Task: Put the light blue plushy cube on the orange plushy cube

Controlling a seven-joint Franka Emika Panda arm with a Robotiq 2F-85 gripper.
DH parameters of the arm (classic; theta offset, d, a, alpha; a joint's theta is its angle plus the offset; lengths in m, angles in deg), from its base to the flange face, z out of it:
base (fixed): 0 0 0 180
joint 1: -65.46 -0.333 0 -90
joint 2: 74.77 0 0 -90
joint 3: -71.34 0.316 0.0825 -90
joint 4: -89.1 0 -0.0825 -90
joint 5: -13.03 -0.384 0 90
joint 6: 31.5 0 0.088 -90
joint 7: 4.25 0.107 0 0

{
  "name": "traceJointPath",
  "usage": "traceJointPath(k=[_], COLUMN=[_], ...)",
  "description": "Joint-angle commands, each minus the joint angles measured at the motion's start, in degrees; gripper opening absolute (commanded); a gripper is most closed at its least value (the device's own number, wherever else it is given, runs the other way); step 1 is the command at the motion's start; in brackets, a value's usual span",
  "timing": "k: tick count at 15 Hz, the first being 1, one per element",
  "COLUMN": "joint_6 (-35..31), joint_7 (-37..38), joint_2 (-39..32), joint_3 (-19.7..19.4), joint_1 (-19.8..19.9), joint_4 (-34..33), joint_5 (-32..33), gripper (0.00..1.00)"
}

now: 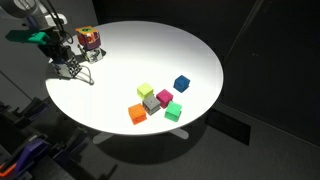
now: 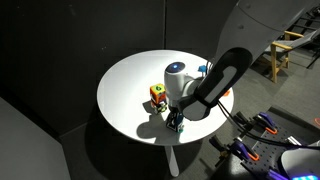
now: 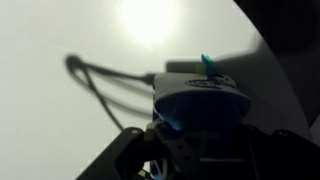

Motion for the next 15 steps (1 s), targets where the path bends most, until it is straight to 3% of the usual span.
traceJointPath(k=[1, 7, 15], joint_6=[4.4, 9.1, 13.9], joint_7=[1.2, 1.1, 1.2], joint_2=[3.3, 7.3, 12.5], joint_3=[-0.2, 1.0, 3.0], joint_1=[-0.5, 0.6, 2.2], joint_4=[-0.1, -0.3, -0.9], joint_5=[2.8, 4.2, 4.4], gripper=[0.25, 0.1, 0.11])
